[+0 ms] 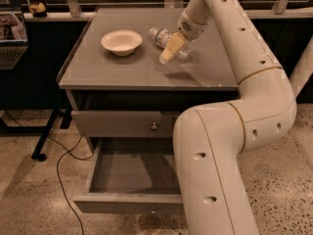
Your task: Place water bottle into middle drawer
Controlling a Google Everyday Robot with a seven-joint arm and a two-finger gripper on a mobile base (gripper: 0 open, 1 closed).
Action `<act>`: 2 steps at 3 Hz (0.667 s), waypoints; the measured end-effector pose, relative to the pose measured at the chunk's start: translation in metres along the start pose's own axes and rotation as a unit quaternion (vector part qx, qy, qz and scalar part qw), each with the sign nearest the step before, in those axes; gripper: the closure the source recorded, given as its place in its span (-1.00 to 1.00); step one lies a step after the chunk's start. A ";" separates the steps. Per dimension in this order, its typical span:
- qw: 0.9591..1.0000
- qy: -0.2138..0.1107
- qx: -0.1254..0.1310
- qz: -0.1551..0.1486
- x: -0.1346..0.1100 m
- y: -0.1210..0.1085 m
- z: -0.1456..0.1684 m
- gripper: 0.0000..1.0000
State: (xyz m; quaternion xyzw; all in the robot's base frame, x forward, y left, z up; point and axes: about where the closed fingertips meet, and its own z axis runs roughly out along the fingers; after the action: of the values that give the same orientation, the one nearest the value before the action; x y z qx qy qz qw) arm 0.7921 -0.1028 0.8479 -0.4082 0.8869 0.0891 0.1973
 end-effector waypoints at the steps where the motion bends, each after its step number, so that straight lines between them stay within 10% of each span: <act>1: 1.000 0.003 -0.005 -0.001 0.001 -0.001 0.013 -1.00; 2: 1.000 0.003 -0.005 -0.001 0.001 -0.001 0.013 -0.62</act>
Offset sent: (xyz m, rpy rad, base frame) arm 0.0034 0.0022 -0.0111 0.0010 0.0086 0.0051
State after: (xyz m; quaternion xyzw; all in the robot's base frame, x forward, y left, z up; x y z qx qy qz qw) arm 0.7959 -0.1003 0.8356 -0.4102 0.8866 0.0922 0.1931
